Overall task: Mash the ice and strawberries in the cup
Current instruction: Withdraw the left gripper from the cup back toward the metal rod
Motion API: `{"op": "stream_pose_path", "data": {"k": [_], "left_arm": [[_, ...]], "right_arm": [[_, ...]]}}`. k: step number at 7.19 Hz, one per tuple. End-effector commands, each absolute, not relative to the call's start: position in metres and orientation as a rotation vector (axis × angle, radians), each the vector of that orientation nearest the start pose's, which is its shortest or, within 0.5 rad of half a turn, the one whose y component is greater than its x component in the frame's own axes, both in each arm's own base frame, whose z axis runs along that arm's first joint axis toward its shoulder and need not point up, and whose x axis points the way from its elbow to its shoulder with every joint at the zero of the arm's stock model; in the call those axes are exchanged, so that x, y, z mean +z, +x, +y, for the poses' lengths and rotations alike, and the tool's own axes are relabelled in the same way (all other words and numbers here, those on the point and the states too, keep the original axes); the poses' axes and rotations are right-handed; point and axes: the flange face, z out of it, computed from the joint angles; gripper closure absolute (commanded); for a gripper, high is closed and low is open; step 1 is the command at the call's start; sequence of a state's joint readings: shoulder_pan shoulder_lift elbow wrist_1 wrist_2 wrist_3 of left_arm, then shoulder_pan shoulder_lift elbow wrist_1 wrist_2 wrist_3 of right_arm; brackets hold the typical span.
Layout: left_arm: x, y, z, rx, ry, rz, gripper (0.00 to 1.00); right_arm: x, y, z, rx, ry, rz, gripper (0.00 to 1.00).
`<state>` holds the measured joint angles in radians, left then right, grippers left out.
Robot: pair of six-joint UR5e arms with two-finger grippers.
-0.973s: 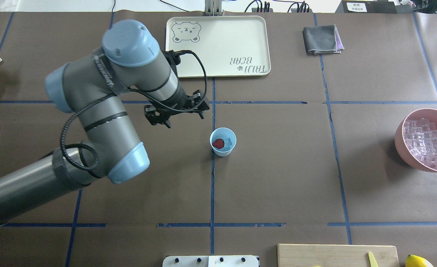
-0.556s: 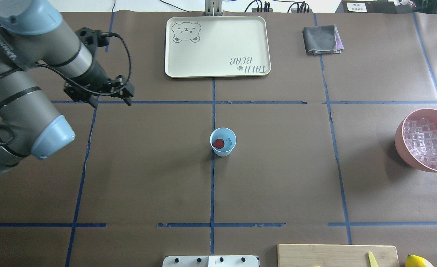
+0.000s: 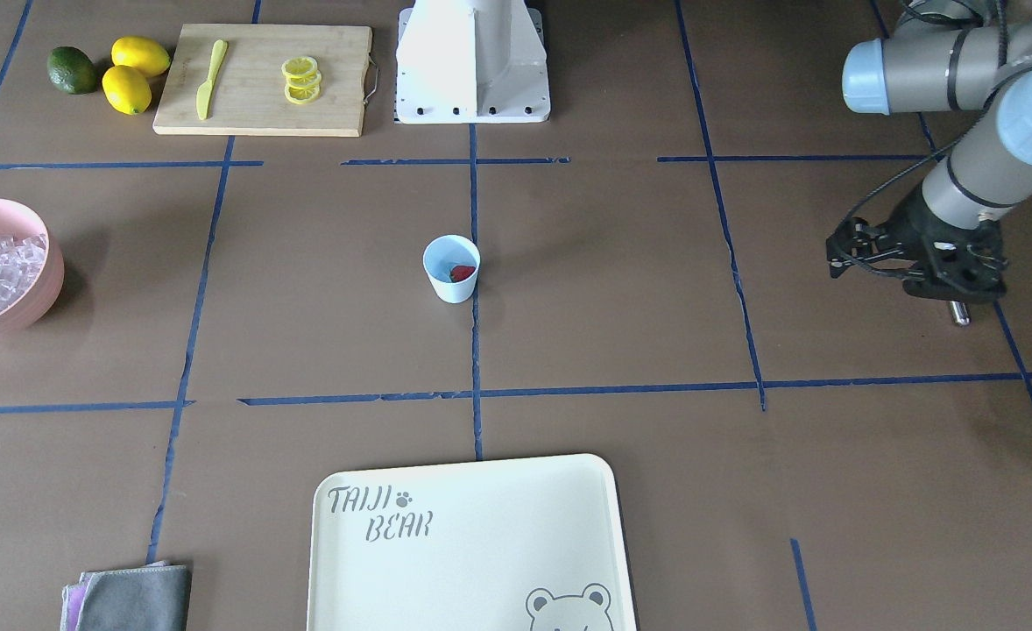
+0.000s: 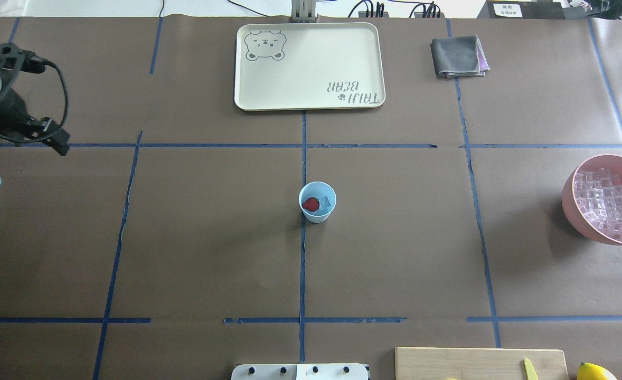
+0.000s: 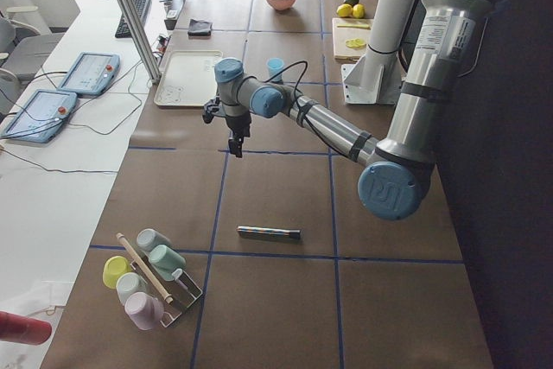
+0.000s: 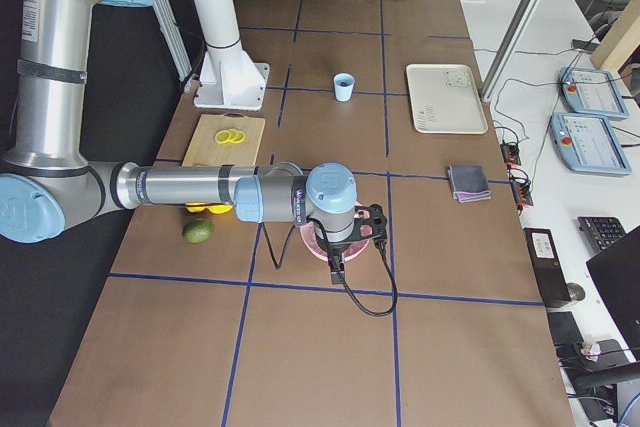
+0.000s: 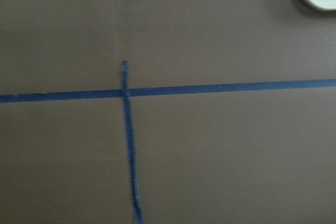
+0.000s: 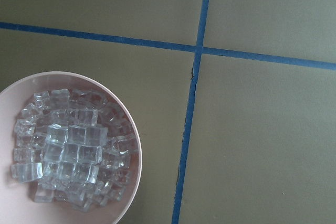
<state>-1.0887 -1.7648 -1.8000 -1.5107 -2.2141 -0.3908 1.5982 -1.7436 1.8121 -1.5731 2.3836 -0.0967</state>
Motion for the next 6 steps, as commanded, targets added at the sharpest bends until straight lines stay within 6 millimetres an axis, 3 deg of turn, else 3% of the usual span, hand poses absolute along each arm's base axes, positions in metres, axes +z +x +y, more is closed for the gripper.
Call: {"op": "stream_pose_path", "data": {"k": [1,4,5,6], "left_arm": [[0.549,0.124,-0.539,0.235,0.006,0.685,0.00],[0.634,0.121,-0.543,0.168,0.031,0.744,0.00],[0.666,0.117,-0.528,0.110,0.054,0.760,0.00],[0.685,0.114,-0.519,0.028,0.055,0.774,0.00]], "right_arm": [[0.610,0.074,-0.430,-0.054,0.111,-0.809,0.00],[0.607,0.073,-0.431,-0.054,0.119,-0.813,0.00],[0.607,0.073,-0.431,-0.054,0.118,-0.818,0.00],[0.607,0.073,-0.432,-0.054,0.119,-0.818,0.00]]}}
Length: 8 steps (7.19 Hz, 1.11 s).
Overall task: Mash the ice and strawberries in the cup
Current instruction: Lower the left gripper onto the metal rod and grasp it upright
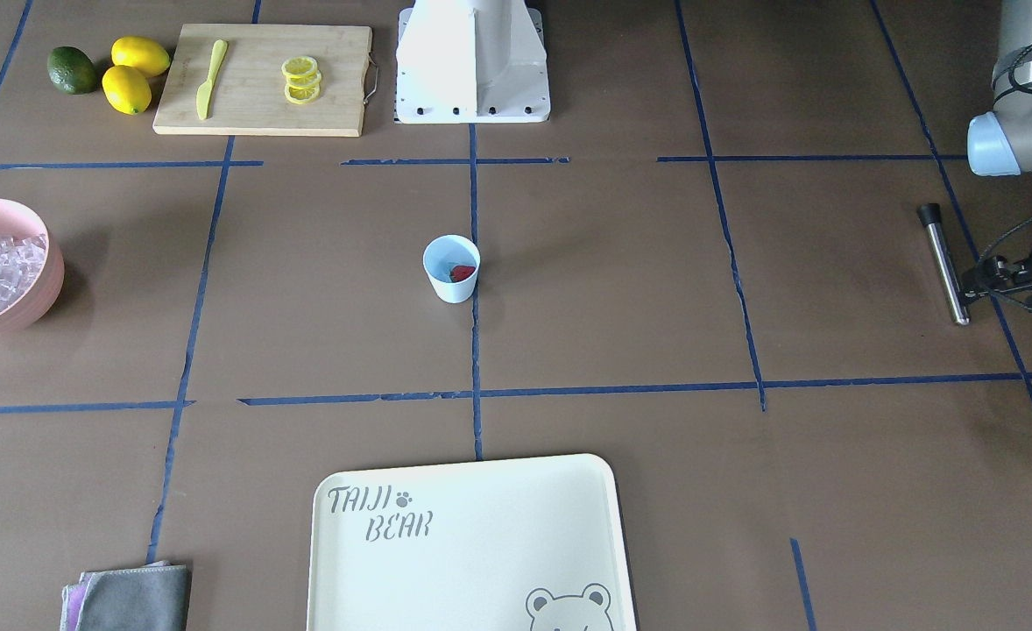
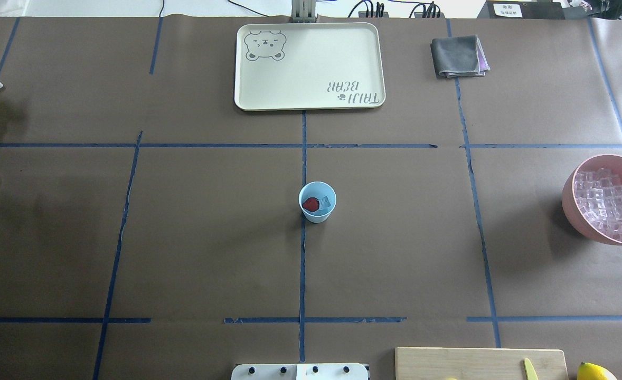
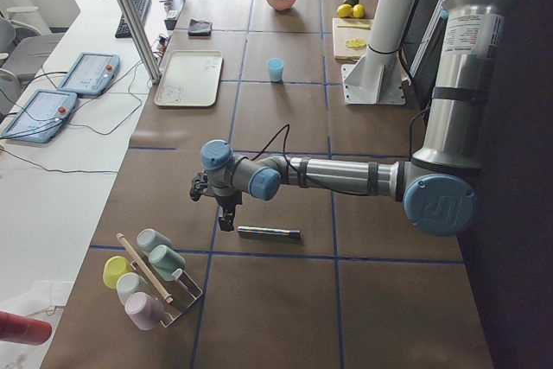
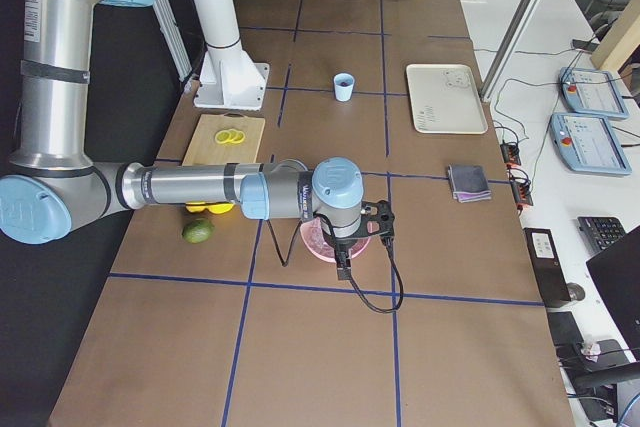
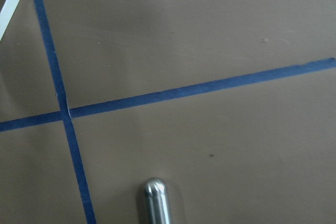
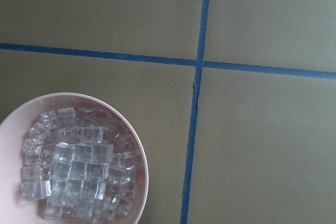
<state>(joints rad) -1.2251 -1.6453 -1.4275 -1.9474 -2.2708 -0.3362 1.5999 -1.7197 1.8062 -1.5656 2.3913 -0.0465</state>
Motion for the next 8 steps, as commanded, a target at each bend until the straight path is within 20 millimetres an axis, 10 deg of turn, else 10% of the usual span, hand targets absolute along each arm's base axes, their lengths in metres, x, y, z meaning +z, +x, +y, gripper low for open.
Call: {"op": "stream_pose_path", "data": {"k": [1,8], "left_arm": [[0.694,0.111,-0.507,-0.052,0.061,0.788,0.00],[0.704,0.153,-0.481,-0.048,0.057,0.766,0.00]], "right_arm": [[0.607,0.073,-0.432,-0.055,0.120,-0.818,0.00],[0.603,0.073,-0.435,-0.055,0.126,-0.816,0.00]]}}
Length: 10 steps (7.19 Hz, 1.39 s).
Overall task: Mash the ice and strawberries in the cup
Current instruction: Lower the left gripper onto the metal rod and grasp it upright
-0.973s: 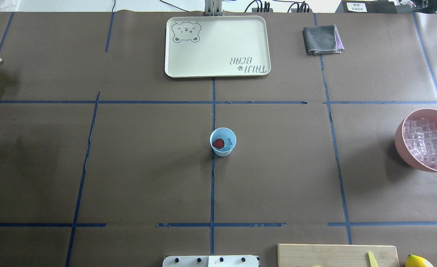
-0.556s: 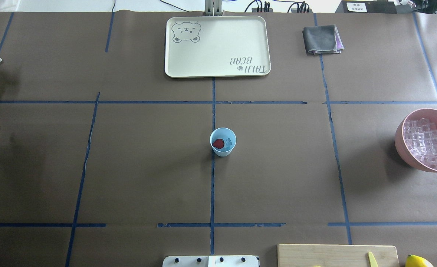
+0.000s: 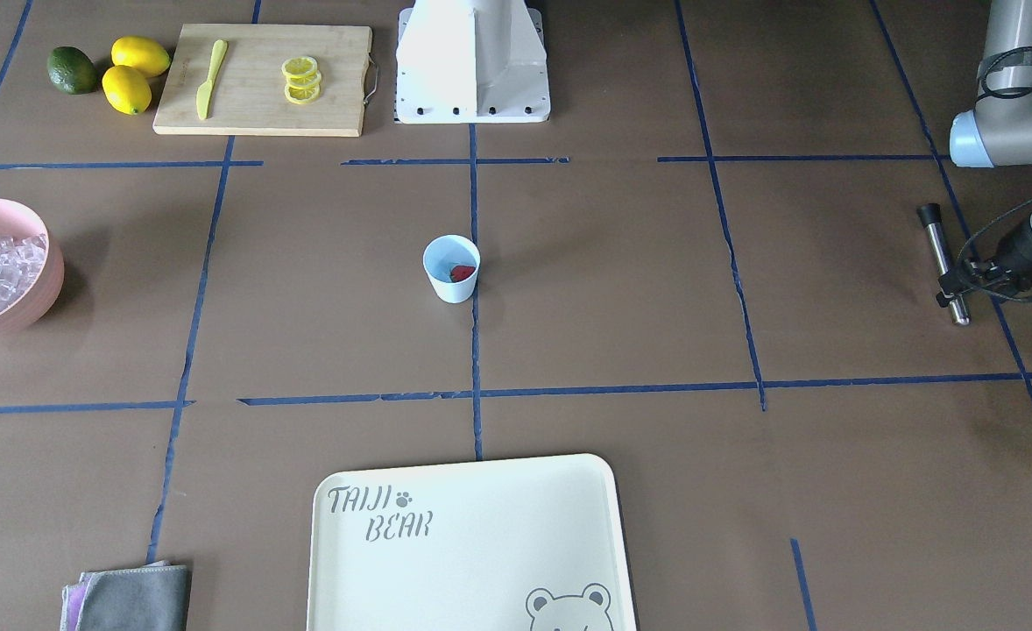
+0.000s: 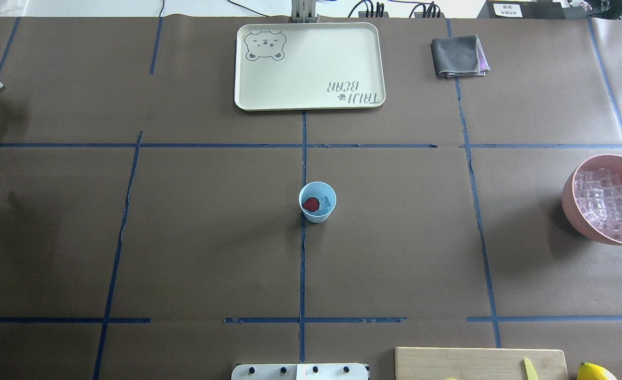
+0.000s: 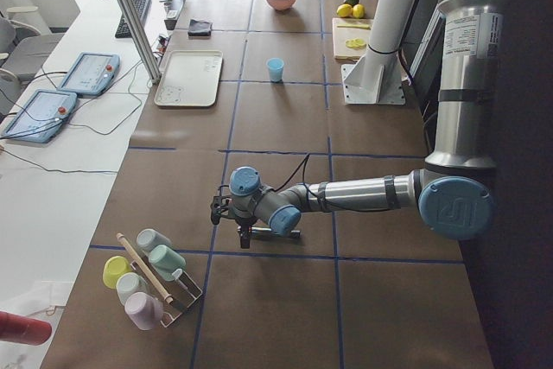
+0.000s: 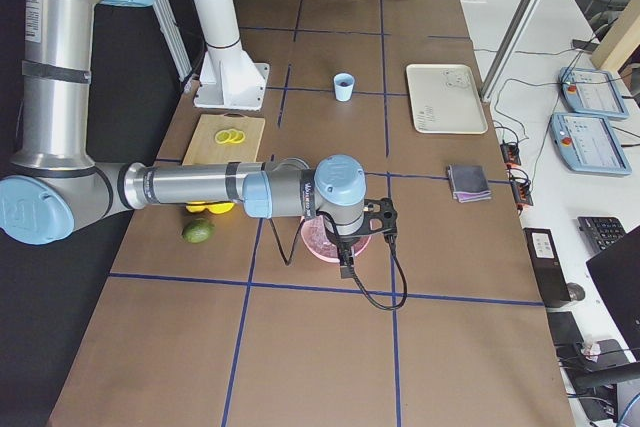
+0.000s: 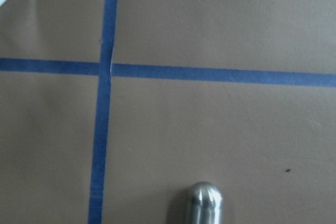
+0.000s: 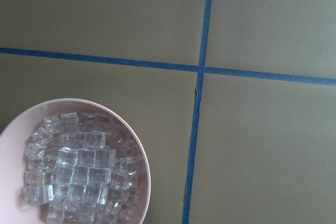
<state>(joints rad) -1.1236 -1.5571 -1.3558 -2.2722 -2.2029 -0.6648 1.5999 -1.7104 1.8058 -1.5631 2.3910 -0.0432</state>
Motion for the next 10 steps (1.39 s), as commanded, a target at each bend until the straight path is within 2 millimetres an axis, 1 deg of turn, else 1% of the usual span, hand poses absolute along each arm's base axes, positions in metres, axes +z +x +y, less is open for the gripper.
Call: {"op": "stream_pose_path", "data": {"k": [1,2,4,5,6,7,8,9,10], "left_arm": [[0.704,0.154,-0.481,-0.045,0.056,0.768,0.00],[0.703,0.161,-0.479,-0.030,0.061,0.773,0.00],[0.702,0.162,-0.478,-0.028,0.061,0.775,0.00],[0.701,0.162,-0.478,-0.022,0.064,0.778,0.25],[0.704,0.160,-0.475,-0.018,0.063,0.776,0.57],[0.702,0.158,-0.473,-0.011,0.077,0.782,0.82],[0.706,0.152,-0.463,-0.007,0.095,0.790,0.99],[0.686,0.151,-0.465,-0.001,0.118,0.811,1.00],[0.670,0.146,-0.456,0.005,0.127,0.824,1.00]], "right_arm": [[0.603,0.073,-0.435,-0.055,0.126,-0.816,0.00],[0.603,0.073,-0.436,-0.036,0.119,-0.819,0.00],[0.602,0.073,-0.436,-0.031,0.118,-0.819,0.00],[0.602,0.073,-0.436,-0.031,0.118,-0.819,0.00],[0.602,0.073,-0.436,-0.030,0.119,-0.819,0.00],[0.602,0.073,-0.436,-0.030,0.119,-0.819,0.00],[0.599,0.073,-0.436,-0.032,0.123,-0.819,0.00],[0.600,0.073,-0.436,-0.031,0.122,-0.819,0.00],[0.598,0.073,-0.436,-0.033,0.126,-0.819,0.00]]}}
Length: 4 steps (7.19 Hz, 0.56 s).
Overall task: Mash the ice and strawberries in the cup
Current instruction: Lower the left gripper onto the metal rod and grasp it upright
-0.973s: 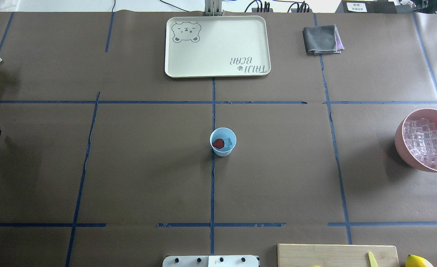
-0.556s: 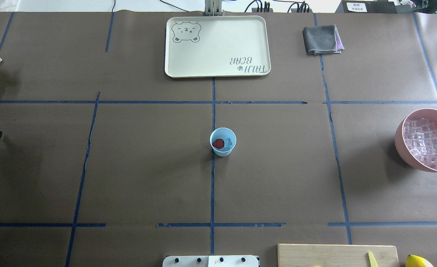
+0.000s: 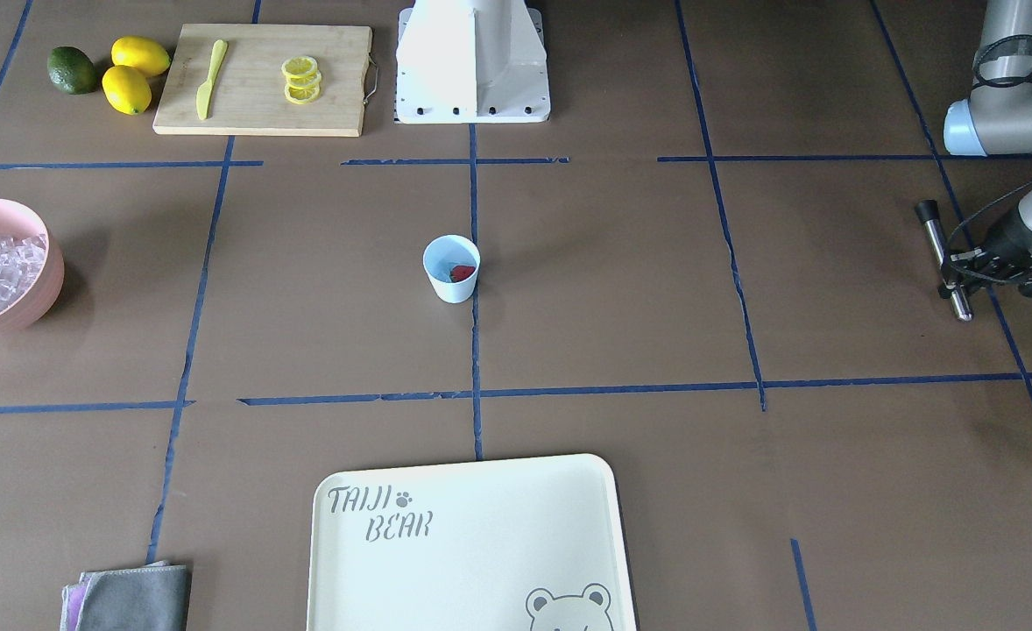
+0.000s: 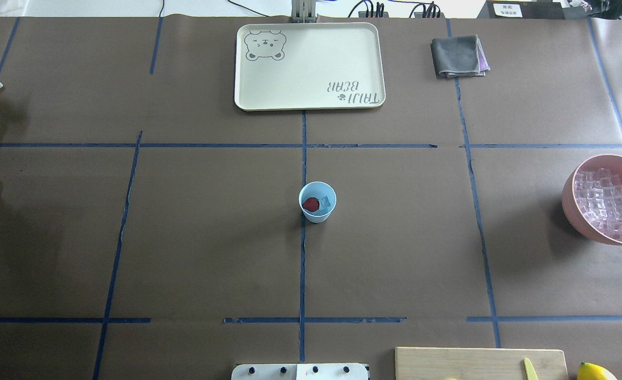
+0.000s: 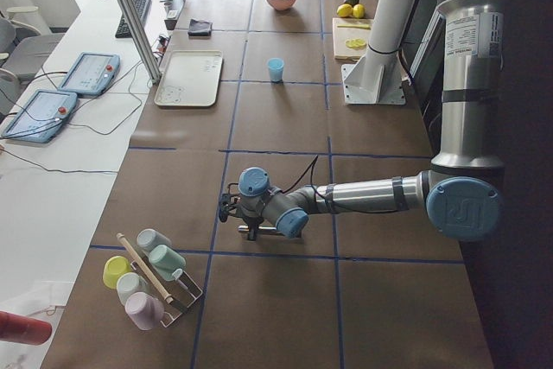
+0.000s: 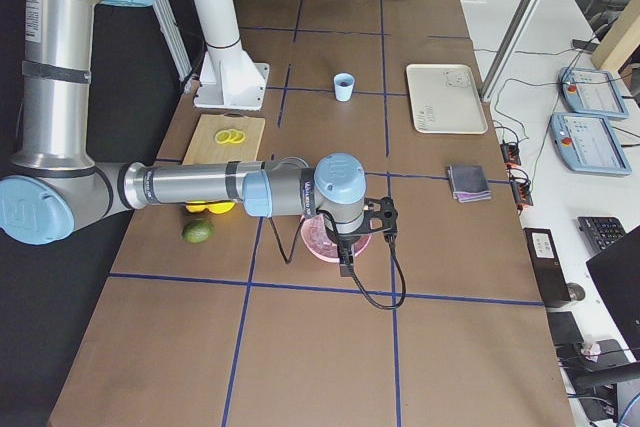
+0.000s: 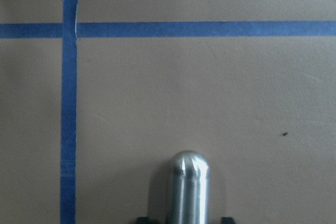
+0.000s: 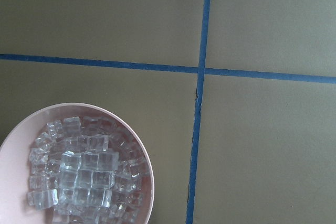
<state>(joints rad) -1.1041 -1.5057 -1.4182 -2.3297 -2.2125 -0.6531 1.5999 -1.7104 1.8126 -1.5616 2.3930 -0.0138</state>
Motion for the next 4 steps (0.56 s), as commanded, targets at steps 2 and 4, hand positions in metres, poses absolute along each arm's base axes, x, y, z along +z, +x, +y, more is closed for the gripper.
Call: {"op": "stream_pose_path", "data": {"k": [2,4], "left_arm": [[0.568,0.142,-0.449,0.080,0.303,0.903,1.00],[0.458,0.148,-0.463,0.148,0.532,0.950,1.00]], "right_arm": [[0.590,0.074,-0.435,-0.037,0.140,-0.820,0.00],[0.586,0.073,-0.431,-0.039,0.140,-0.826,0.00]]}}
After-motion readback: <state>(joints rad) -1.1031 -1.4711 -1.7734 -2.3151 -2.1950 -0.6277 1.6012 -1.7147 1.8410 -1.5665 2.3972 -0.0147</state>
